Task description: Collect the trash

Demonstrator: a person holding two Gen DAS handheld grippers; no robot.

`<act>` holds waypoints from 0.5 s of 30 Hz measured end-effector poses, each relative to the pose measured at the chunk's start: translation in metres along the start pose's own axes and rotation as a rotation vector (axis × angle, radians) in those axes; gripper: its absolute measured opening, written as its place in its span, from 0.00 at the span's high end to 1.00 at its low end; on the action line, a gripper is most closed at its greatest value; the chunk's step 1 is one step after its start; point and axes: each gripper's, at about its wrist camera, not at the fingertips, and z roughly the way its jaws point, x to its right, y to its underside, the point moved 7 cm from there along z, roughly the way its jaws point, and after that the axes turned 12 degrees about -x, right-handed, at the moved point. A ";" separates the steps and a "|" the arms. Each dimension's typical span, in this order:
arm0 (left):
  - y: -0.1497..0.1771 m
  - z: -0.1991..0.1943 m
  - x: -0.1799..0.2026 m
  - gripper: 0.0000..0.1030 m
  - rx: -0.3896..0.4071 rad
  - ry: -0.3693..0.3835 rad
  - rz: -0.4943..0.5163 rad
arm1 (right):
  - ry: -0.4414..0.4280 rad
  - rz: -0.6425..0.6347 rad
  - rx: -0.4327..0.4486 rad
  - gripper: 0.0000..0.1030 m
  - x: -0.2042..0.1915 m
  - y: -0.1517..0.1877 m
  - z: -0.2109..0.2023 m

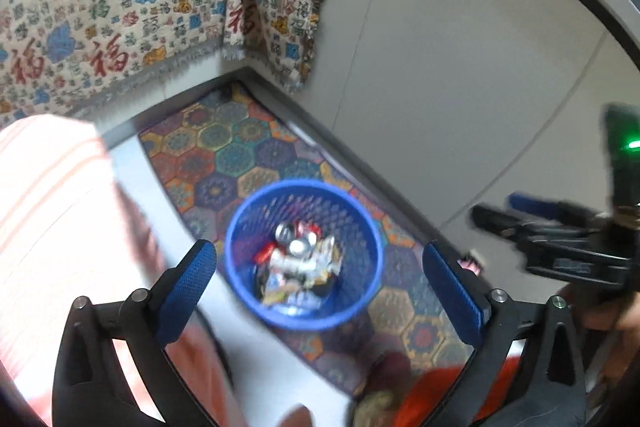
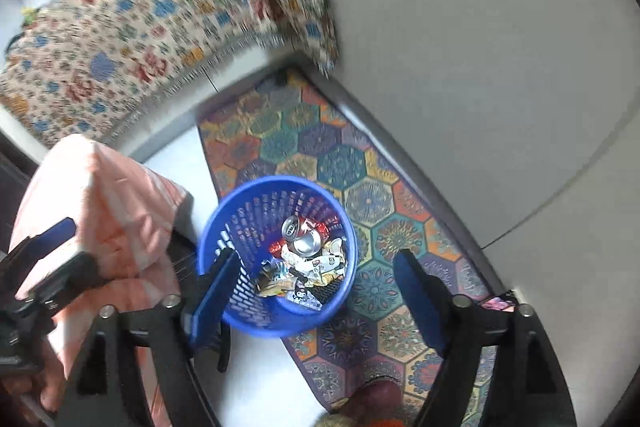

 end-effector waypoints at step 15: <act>0.056 -0.097 0.008 0.00 0.094 -0.187 -0.061 | 0.085 -0.090 0.201 0.00 -0.018 0.109 -0.130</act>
